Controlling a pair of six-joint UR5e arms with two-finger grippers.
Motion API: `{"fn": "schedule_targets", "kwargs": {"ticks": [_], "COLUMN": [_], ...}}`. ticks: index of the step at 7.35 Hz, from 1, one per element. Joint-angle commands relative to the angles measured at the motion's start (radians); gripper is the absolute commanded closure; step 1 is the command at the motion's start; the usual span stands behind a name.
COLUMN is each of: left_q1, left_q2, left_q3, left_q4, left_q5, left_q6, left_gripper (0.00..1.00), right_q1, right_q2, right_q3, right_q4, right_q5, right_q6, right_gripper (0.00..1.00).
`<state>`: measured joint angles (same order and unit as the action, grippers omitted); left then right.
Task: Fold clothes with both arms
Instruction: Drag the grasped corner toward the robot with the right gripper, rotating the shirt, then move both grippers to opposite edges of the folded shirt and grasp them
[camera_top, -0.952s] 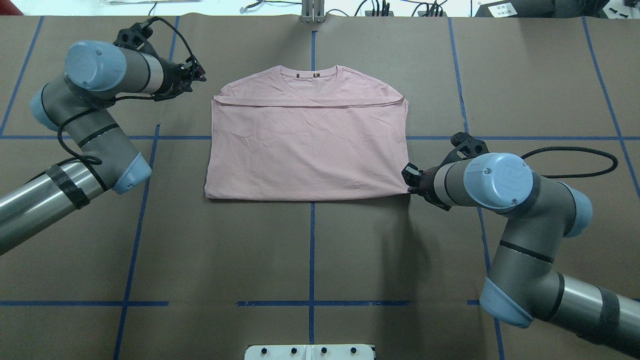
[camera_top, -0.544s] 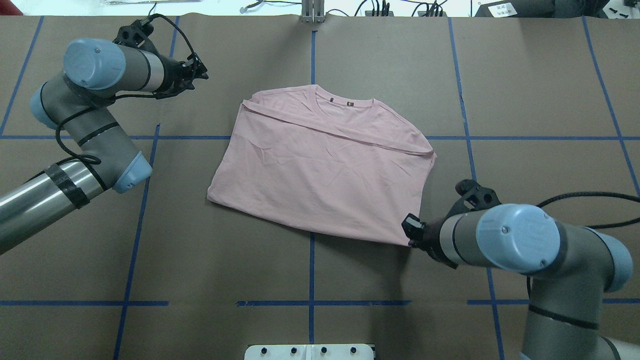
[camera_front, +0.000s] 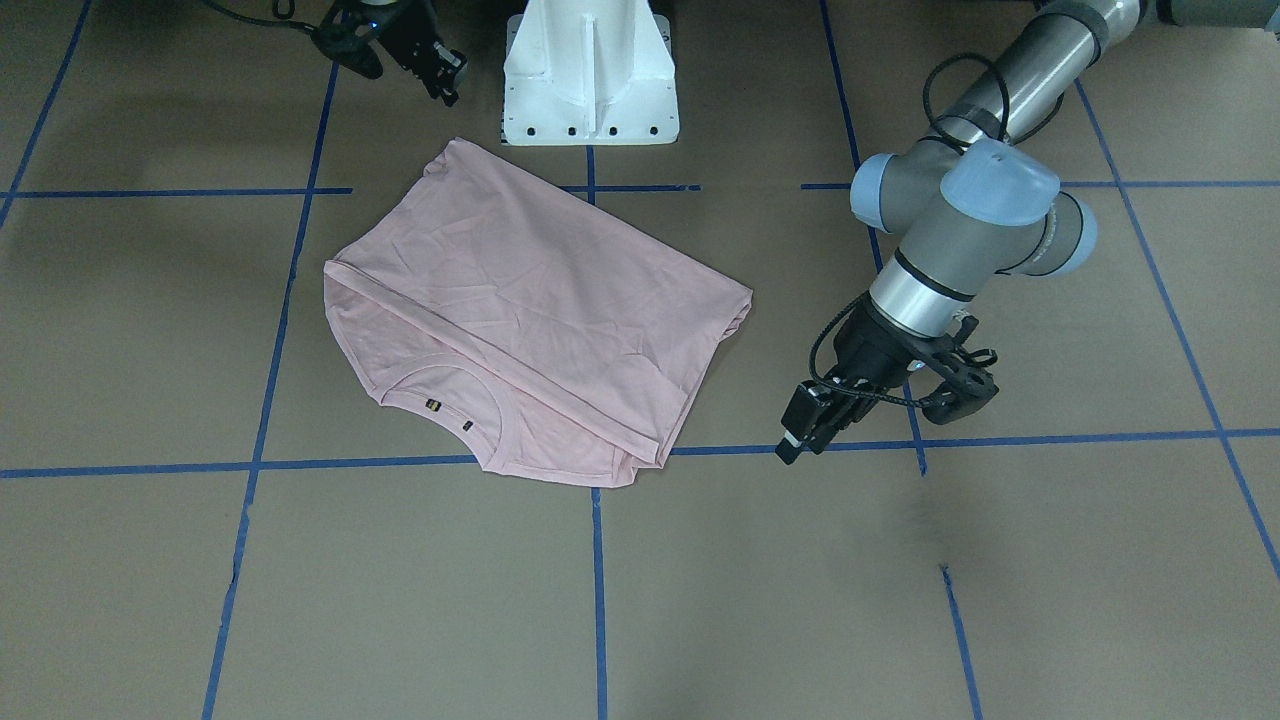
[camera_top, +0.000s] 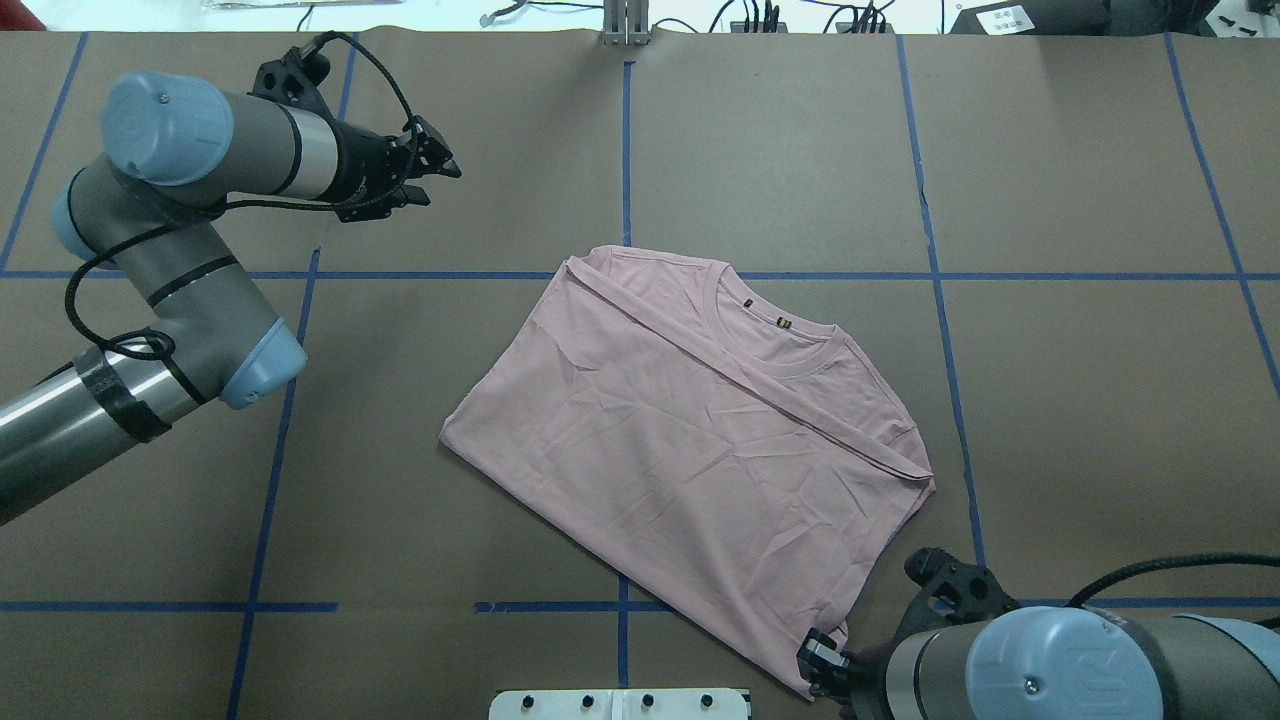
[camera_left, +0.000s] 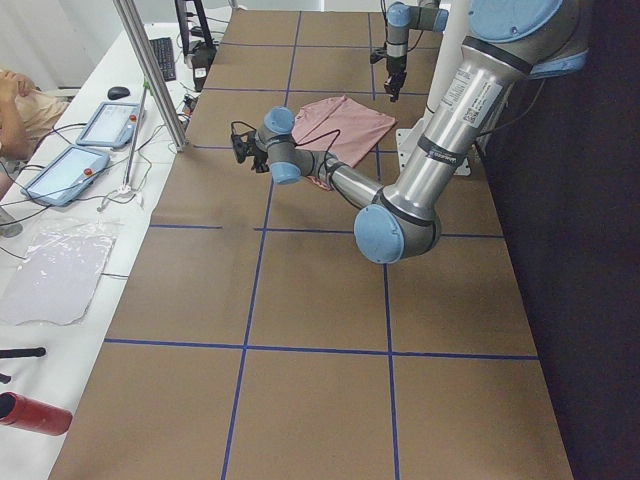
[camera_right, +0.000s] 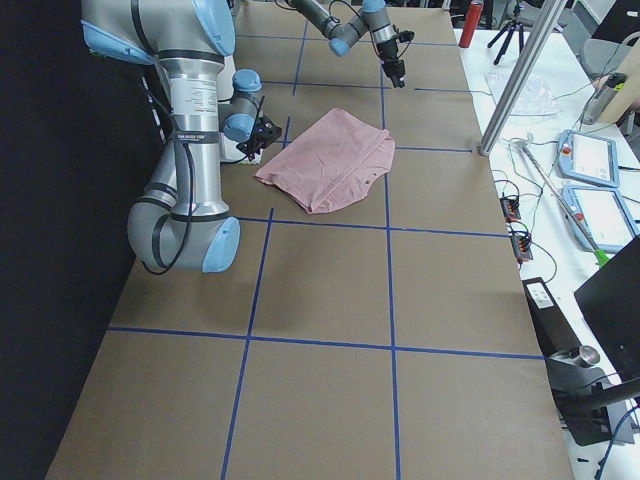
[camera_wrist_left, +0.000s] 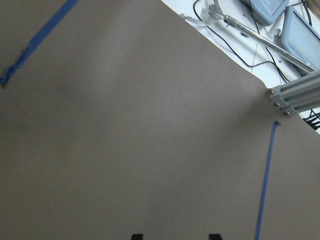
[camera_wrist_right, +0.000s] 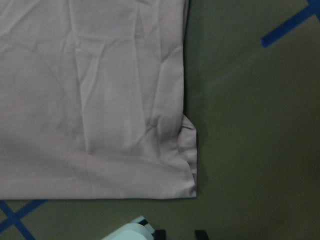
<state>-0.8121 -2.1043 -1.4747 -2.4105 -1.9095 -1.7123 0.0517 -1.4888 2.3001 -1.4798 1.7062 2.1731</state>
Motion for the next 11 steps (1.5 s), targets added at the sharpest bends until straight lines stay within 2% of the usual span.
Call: {"fn": "schedule_targets", "kwargs": {"ticks": [1,2,3,4,5,6,7,9,11], "left_q1": [0.088,0.141,0.193,0.232,0.313,0.388,0.404,0.403,0.396], "left_q2": [0.085,0.145,0.205,0.207,0.201,0.172,0.15,0.148,0.145], "left_q3": [-0.227,-0.286,-0.312,-0.344,-0.401,-0.411,-0.395,-0.359,-0.343], "left_q4": [0.01,0.014,0.077,0.215,0.419,0.532,0.58,0.583,0.583], "left_q5": [-0.017,-0.001,0.038,0.049,0.102,0.195,0.213,0.265,0.271], "left_q6": [-0.164,-0.202,-0.205,-0.201,-0.194,-0.193,-0.193,-0.164,-0.141], "left_gripper": [0.0,0.0,0.01,0.08,0.15,0.22,0.26,0.28,0.28], "right_q1": [0.069,0.189,0.306,0.417,0.494,0.522,0.524,0.521,0.52], "right_q2": [0.004,0.04,0.088,0.137,0.145,0.181,0.202,0.203,0.202], "right_q3": [0.01,0.007,-0.023,-0.049,-0.089,-0.147,-0.178,-0.179,-0.182], "right_q4": [-0.001,-0.001,0.001,0.001,0.004,0.006,0.006,0.006,0.003], "right_q5": [0.001,0.004,0.004,0.009,0.007,0.006,0.004,0.009,0.012], "right_q6": [-0.004,-0.009,-0.091,-0.259,-0.321,-0.372,-0.389,-0.389,-0.392], "right_gripper": [0.0,0.0,0.0,0.0,0.0,0.0,0.0,0.0,0.0]}}
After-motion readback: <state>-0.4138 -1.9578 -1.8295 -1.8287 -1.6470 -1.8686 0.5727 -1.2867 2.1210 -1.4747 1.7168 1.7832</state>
